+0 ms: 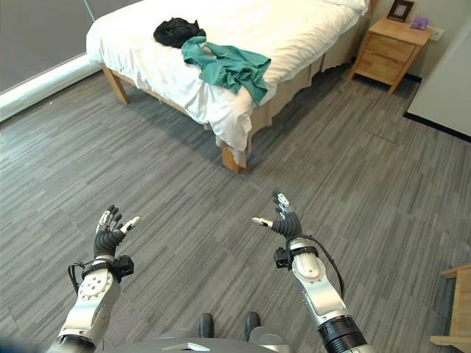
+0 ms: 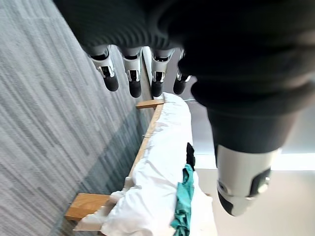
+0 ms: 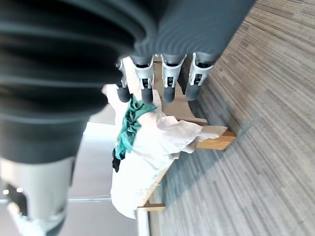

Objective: Pick up bed clothes into laundry basket.

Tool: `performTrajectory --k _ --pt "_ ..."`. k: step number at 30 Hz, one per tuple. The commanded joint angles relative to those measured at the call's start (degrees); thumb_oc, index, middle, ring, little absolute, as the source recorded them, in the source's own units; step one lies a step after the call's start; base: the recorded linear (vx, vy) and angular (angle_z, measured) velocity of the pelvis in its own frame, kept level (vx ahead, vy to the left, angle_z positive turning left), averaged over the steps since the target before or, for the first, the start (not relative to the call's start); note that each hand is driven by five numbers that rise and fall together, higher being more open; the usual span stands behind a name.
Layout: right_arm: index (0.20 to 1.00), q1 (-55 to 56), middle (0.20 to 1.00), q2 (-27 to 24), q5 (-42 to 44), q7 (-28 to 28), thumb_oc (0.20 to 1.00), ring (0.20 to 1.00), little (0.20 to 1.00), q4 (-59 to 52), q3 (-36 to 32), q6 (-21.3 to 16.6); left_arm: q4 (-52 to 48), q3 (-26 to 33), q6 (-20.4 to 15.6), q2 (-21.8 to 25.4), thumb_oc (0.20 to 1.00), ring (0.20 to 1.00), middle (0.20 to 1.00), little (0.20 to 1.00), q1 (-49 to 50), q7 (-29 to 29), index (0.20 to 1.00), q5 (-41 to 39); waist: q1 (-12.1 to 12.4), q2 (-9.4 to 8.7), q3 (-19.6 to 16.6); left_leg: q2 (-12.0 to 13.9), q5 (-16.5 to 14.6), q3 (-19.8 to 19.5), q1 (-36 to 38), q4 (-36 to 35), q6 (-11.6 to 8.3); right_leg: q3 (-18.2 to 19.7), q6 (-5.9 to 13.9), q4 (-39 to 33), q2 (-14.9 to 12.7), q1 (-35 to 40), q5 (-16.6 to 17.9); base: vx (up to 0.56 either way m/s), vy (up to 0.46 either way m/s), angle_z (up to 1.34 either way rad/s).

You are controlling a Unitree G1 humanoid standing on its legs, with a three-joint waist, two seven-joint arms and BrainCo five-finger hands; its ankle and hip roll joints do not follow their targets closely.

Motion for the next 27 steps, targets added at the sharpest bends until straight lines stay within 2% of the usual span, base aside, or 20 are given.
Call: performTrajectory --k 1,5,7,10,11,12,13,14,15,16,17,18,20,22,23,24,26,27 --pt "1.000 -1.13 1.000 1.65 1.23 -0.23 1.000 1.000 1.000 -3.04 -0.38 -3.27 -0.41 0.92 -2.67 2.42 1.000 1.000 1.000 1.000 -2.23 1.09 1.000 0.93 0.55 -2.46 -2.27 2.37 -8.13 1.19 2.35 0.64 -2.86 2.47 6.26 2.35 -6.64 0.12 -3.69 0.00 0.000 0.00" --pt "1.000 -1.75 1.000 1.50 -0.24 -0.59 1.000 1.000 1.000 -3.50 0.03 -3.03 0.87 -0.32 -1.75 2.07 1.000 1.000 1.000 1.000 -2.12 0.34 1.000 0.64 0.41 -2.82 -1.65 2.95 -7.77 0.02 1.52 0.64 -3.06 3.27 5.43 4.59 -5.65 -1.68 -5.00 -0.02 -0.029 0.04" --pt "1.000 -2.35 1.000 0.90 -1.10 -1.08 1.000 1.000 1.000 -3.85 0.28 -3.04 0.42 -0.53 -1.72 2.24 1.000 1.000 1.000 1.000 -2.51 0.60 1.000 0.44 0.68 -2.86 -0.39 3.02 -6.42 -0.43 0.75 0.64 -2.79 4.16 5.04 5.20 -5.13 -2.66 -5.26 -0.03 -0.042 0.02" --pt "1.000 -2.69 1.000 0.15 -1.41 -1.72 1.000 1.000 1.000 -4.53 0.60 -3.07 0.56 -0.47 -2.17 1.83 1.000 1.000 1.000 1.000 -2.99 0.71 1.000 -1.81 1.55 -4.05 1.50 2.46 -7.86 -0.47 -4.20 8.91 -3.71 3.90 4.44 3.87 -5.80 -2.61 -5.10 -0.02 -0.072 0.00" --pt "1.000 -2.69 1.000 0.16 -1.41 -1.72 1.000 1.000 1.000 -4.54 0.59 -3.07 0.56 -0.47 -2.17 1.85 1.000 1.000 1.000 1.000 -3.00 0.70 1.000 -1.83 1.50 -4.04 1.47 2.48 -8.06 -0.53 -4.44 9.30 -3.71 3.84 4.44 3.82 -5.79 -2.62 -5.08 0.03 -0.114 0.10" --pt "1.000 -2.23 1.000 -0.49 -1.61 -1.40 1.000 1.000 1.000 -5.47 0.71 -2.99 0.58 -0.07 -2.36 1.41 1.000 1.000 1.000 1.000 -2.64 0.14 1.000 -3.29 2.62 -4.49 3.36 2.78 -5.23 -1.06 -8.90 18.24 -5.93 3.40 3.46 2.80 -5.65 -1.43 -5.35 0.03 -0.121 0.17" --pt "1.000 -2.20 1.000 -1.04 -1.62 -1.23 1.000 1.000 1.000 -6.08 0.69 -3.11 0.42 -0.01 -2.47 1.32 1.000 1.000 1.000 1.000 -2.51 -0.04 1.000 -3.59 3.53 -4.66 4.50 2.84 -1.78 -2.01 -12.13 23.58 -7.47 3.08 2.99 2.34 -5.60 -0.66 -5.37 0.07 -0.151 0.21" --pt "1.000 -2.29 1.000 -1.57 -1.52 -1.12 1.000 1.000 1.000 -5.85 0.64 -3.22 0.37 0.20 -2.73 0.76 1.000 1.000 1.000 1.000 -1.98 -0.25 1.000 -3.93 4.05 -4.78 4.96 2.86 -0.59 -2.31 -15.15 27.45 -8.13 2.28 2.74 1.69 -5.65 -0.21 -5.58 0.05 -0.070 0.21" --pt "1.000 -2.29 1.000 -1.58 -1.52 -1.12 1.000 1.000 1.000 -5.85 0.65 -3.22 0.37 0.20 -2.73 0.76 1.000 1.000 1.000 1.000 -1.98 -0.25 1.000 -3.93 4.03 -4.76 4.93 2.88 -0.61 -2.34 -15.22 27.51 -8.13 2.25 2.74 1.69 -5.63 -0.24 -5.57 0.24 -0.015 0.19" --pt "1.000 -2.98 1.000 -1.98 -1.67 -1.52 1.000 1.000 1.000 -4.77 0.34 -2.36 0.63 0.23 -2.47 0.04 1.000 1.000 1.000 1.000 -0.94 -0.52 1.000 -4.76 4.86 -5.28 4.75 4.32 -2.92 3.00 -19.40 25.63 -5.91 1.03 3.15 0.86 -6.33 0.51 -6.90 0.20 0.018 0.14" --pt "1.000 -2.97 1.000 -1.97 -1.68 -1.52 1.000 1.000 1.000 -4.76 0.36 -2.37 0.61 0.24 -2.46 0.05 1.000 1.000 1.000 1.000 -0.90 -0.53 1.000 -4.76 5.00 -5.37 4.69 4.27 -3.00 3.21 -19.34 25.59 -5.85 1.19 3.22 0.87 -6.45 0.46 -6.96 0.30 0.064 0.10" --pt "1.000 -3.24 1.000 -1.75 -1.96 -1.70 1.000 1.000 1.000 -4.33 0.38 -2.03 0.63 0.24 -2.26 -0.34 1.000 1.000 1.000 1.000 -0.28 -0.93 1.000 -4.63 5.23 -5.36 4.25 4.35 -4.74 5.02 -19.77 22.30 -4.69 1.20 3.53 0.75 -6.51 0.79 -7.56 0.26 0.132 0.14" --pt "1.000 -3.34 1.000 -1.50 -2.67 -1.71 1.000 1.000 1.000 -3.59 0.44 -1.92 -0.38 0.57 -1.80 -0.69 1.000 1.000 1.000 1.000 0.85 -1.15 1.000 -3.79 6.13 -4.51 3.32 4.30 -2.62 7.51 -19.57 13.01 -4.05 1.82 4.39 0.75 -5.83 1.86 -8.94 0.39 0.223 0.14" --pt "1.000 -4.07 1.000 -1.14 -2.80 -2.44 1.000 1.000 1.000 -2.25 0.54 -2.08 -1.04 0.69 -1.79 -0.43 1.000 1.000 1.000 1.000 0.52 -0.38 1.000 -3.61 7.34 -4.64 3.25 4.55 -0.46 8.38 -21.23 5.20 -4.15 1.53 5.30 0.75 -6.52 4.19 -10.57 0.60 0.335 -0.03" --pt "1.000 -3.81 1.000 0.42 -4.77 -1.88 1.000 1.000 1.000 -2.02 1.48 -1.93 -0.66 0.58 -1.60 -0.18 1.000 1.000 1.000 1.000 0.55 -0.78 1.000 -3.26 7.79 -5.11 1.83 3.45 2.22 6.39 -17.86 1.63 -2.46 1.19 6.85 3.01 -7.84 6.55 -10.42 0.65 0.352 -0.19" --pt "1.000 -3.83 1.000 0.42 -4.78 -1.89 1.000 1.000 1.000 -2.01 1.48 -1.94 -0.66 0.58 -1.60 -0.19 1.000 1.000 1.000 1.000 0.53 -0.78 1.000 -3.26 7.85 -5.00 1.75 3.61 2.33 6.41 -17.97 1.58 -2.48 1.29 6.80 3.00 -7.70 6.37 -10.31 0.63 0.351 -0.25" --pt "1.000 -3.51 1.000 2.11 -4.53 -1.63 1.000 1.000 1.000 -1.44 2.10 -2.42 -0.91 -0.29 -1.11 1.52 1.000 1.000 1.000 1.000 -1.08 -0.76 1.000 -2.33 8.31 -6.61 1.73 2.04 1.32 6.21 -15.42 2.03 -1.06 2.04 9.09 12.29 -9.08 3.83 -6.59 0.37 0.200 -0.29" --pt "1.000 -3.16 1.000 2.65 -4.53 -1.31 1.000 1.000 1.000 -1.59 2.35 -2.57 -0.85 -0.50 -0.62 2.51 1.000 1.000 1.000 1.000 -2.02 -0.54 1.000 -1.48 7.75 -7.36 2.16 1.52 0.29 6.33 -13.42 1.76 -0.52 2.65 10.53 18.87 -9.70 1.68 -2.37 0.40 0.214 -0.17"
